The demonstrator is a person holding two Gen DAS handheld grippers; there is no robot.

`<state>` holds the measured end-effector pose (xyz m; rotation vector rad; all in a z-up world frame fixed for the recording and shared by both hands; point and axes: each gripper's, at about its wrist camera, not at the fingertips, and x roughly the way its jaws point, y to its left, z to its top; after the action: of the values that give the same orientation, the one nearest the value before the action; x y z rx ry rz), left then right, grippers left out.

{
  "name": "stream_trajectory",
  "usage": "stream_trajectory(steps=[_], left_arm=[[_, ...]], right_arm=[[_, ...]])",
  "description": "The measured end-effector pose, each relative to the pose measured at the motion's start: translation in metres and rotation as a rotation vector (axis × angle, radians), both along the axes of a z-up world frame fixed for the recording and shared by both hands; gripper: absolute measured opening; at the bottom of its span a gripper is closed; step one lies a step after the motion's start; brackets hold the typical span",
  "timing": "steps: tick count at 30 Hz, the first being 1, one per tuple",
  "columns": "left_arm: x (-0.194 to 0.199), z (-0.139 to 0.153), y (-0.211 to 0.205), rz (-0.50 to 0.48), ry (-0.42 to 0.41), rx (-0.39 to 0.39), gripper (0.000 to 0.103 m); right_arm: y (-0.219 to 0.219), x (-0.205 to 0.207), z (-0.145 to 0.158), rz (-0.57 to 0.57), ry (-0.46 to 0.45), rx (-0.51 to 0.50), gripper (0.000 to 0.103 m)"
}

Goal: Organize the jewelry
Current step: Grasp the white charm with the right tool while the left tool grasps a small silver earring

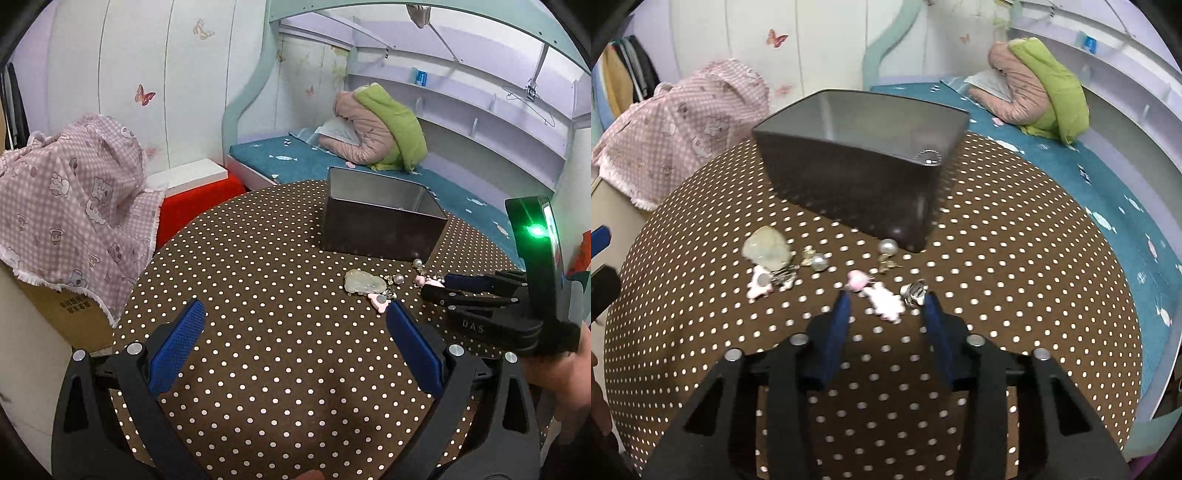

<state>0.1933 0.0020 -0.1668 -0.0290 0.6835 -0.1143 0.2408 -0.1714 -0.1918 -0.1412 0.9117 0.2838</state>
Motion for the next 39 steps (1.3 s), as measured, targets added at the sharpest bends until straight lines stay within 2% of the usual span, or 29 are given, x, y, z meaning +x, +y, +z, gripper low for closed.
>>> stream_trajectory(steps=[3,4,12,23,25,27,28,29,30,34,36,37,38,39], left_arm=[[0.002,-0.001,-0.003,-0.006,0.002,0.002,0.098],[0.003,-0.001,-0.004,-0.009,0.004,0.004,0.098],[0.017,-0.011,-0.018,-0.040,0.040,0.034,0.098],[0.066,-0.042,-0.068,-0.148,0.169,0.112,0.098],[0.076,-0.048,-0.074,-0.168,0.210,0.111,0.097],[0.083,-0.048,-0.076,-0.174,0.214,0.102,0.096],[0.085,-0.049,-0.077,-0.184,0.223,0.091,0.091],[0.088,-0.051,-0.077,-0.190,0.236,0.080,0.081],[0.088,-0.049,-0.077,-0.189,0.227,0.084,0.065],[0.082,-0.048,-0.074,-0.218,0.211,0.089,0.044],[0.077,-0.047,-0.071,-0.236,0.207,0.079,0.029],[0.074,-0.047,-0.071,-0.245,0.208,0.068,0.025],[0.071,-0.047,-0.069,-0.256,0.208,0.056,0.018],[0.070,-0.047,-0.069,-0.267,0.209,0.046,0.017]], right_arm=[[0.002,-0.001,0.000,0.012,-0.007,0.002,0.026],[0.003,-0.002,0.001,0.017,-0.010,-0.003,0.015],[-0.012,-0.019,0.002,0.014,-0.023,0.041,0.015],[-0.041,-0.033,0.015,-0.042,-0.042,0.122,0.015],[-0.044,-0.035,0.015,-0.045,-0.043,0.133,0.015],[-0.046,-0.036,0.016,-0.046,-0.046,0.142,0.015],[-0.047,-0.037,0.017,-0.046,-0.048,0.143,0.015],[-0.047,-0.037,0.018,-0.046,-0.050,0.146,0.015],[-0.050,-0.038,0.019,-0.045,-0.053,0.148,0.015],[-0.052,-0.041,0.022,-0.046,-0.060,0.156,0.015],[-0.053,-0.042,0.023,-0.047,-0.063,0.159,0.015],[-0.053,-0.042,0.024,-0.046,-0.063,0.160,0.015],[-0.053,-0.042,0.024,-0.046,-0.063,0.161,0.015],[-0.052,-0.042,0.024,-0.045,-0.064,0.162,0.015]])
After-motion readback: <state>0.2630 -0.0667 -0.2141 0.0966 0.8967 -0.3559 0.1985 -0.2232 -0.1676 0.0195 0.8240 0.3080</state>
